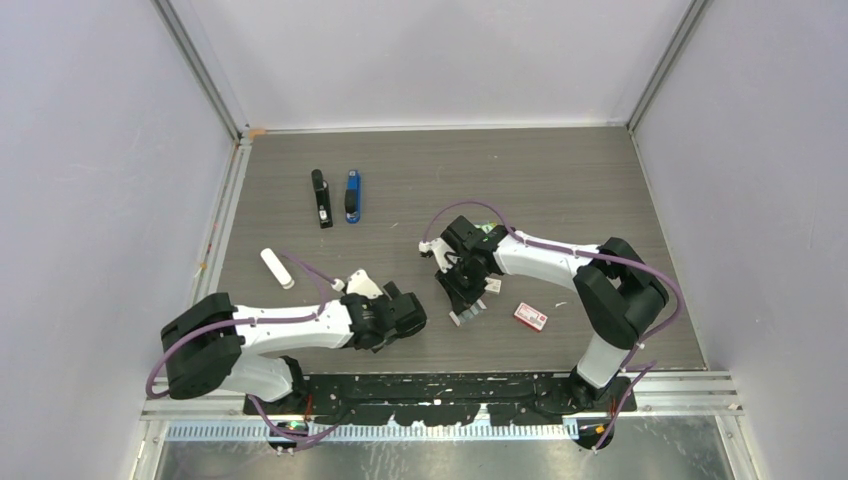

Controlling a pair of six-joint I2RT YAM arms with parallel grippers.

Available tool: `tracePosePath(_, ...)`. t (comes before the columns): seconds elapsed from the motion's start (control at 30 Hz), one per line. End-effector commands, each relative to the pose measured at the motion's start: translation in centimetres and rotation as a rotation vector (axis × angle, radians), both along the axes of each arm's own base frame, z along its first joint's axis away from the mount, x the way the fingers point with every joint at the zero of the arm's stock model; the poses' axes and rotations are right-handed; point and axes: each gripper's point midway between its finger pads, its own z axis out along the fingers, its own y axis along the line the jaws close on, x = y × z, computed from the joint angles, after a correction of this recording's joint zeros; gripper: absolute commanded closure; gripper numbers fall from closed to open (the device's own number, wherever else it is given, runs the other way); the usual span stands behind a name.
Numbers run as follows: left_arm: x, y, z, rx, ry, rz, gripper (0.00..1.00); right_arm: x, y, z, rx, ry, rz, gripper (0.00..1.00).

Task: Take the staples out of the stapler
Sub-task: Adjust the staple in the staple box.

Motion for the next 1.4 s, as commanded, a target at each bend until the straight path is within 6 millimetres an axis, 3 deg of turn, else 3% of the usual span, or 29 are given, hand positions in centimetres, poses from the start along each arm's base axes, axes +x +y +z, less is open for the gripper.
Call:
tracePosePath(0.0,0.5,0.2,0.6,-0.011,-0.041,0.018,0.26,0.9,0.8,1.0,0.017,-0.034,-0.009,0.87)
tracePosePath(1.37,0.6,0.7,0.8,-0.017,-0.055,0.032,0.26,0.8,-0.2,1.5,-0.031,-0.061,-0.003,0.81)
